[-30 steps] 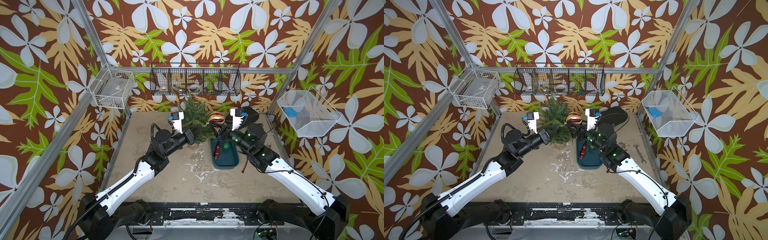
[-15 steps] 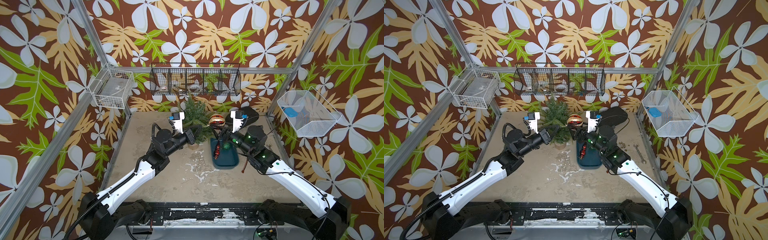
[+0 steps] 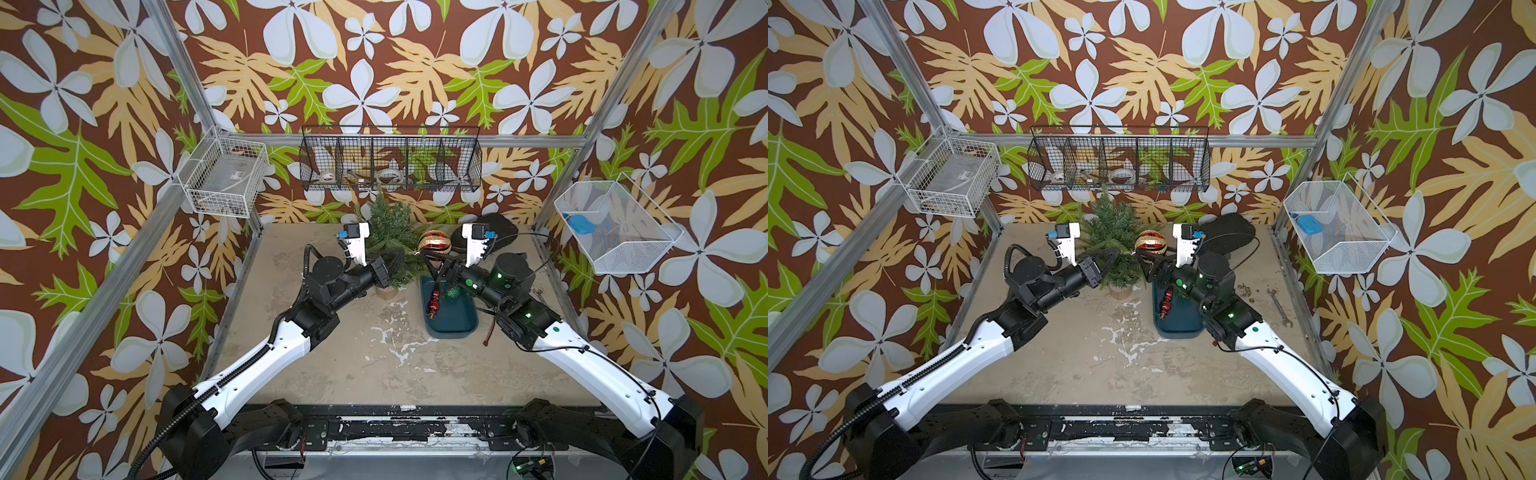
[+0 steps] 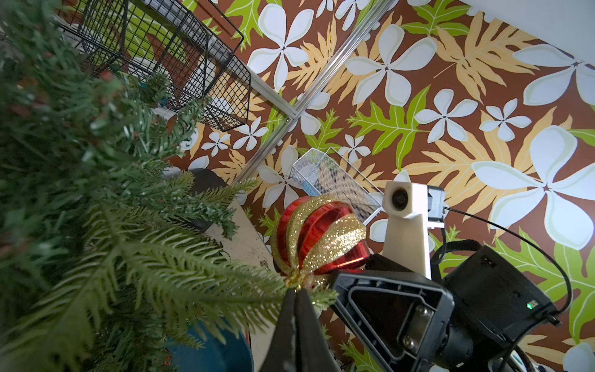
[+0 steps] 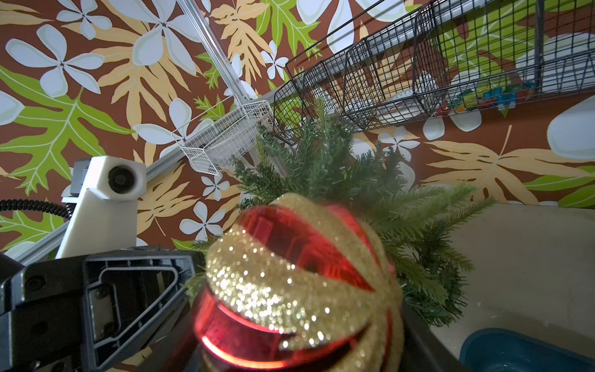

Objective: Decorate the small christmas tree with ornaments
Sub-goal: Hang an ornament on the christmas tree.

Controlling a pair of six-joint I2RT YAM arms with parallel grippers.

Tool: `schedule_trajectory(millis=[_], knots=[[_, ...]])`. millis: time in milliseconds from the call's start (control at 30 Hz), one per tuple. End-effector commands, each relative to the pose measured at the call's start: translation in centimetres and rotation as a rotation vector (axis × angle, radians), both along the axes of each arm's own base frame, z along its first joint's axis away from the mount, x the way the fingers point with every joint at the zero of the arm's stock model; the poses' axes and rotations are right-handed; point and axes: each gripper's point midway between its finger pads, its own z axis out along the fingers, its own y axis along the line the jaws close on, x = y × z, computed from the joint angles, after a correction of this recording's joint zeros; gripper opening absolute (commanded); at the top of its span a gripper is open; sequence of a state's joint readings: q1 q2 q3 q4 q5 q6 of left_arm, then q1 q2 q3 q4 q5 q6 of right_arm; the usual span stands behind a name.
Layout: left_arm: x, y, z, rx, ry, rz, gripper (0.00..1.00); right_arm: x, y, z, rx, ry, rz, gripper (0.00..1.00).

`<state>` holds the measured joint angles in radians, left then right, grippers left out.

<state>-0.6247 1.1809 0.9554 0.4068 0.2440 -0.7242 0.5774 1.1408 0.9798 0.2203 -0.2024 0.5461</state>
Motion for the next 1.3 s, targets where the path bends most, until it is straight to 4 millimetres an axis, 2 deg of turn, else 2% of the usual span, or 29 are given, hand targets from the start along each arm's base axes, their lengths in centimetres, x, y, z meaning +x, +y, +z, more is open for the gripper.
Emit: schedule_trajectory(millis=[0,367,867,1267], knots=[[0.1,0.1,0.3,0.003,-0.007,0.005,0.0,0.0,-0.1,0.2,0.021,-0.003,-0.002,0.74],[0.0,0.2,0.1,0.006,-0.002,0.006,0.0,-0.5,0.5,-0.1,0.111,0.045,0.041,0.74],[0.0,0.2,0.1,0.008,-0.003,0.008,0.0,-0.6,0.5,-1.5,0.108,0.097,0.039,0.88],[-0.2,0.5,0.1,0.005,-0.002,0.015,0.0,-1.2,0.0,-1.8,0.097,0.096,0.035,0.85]])
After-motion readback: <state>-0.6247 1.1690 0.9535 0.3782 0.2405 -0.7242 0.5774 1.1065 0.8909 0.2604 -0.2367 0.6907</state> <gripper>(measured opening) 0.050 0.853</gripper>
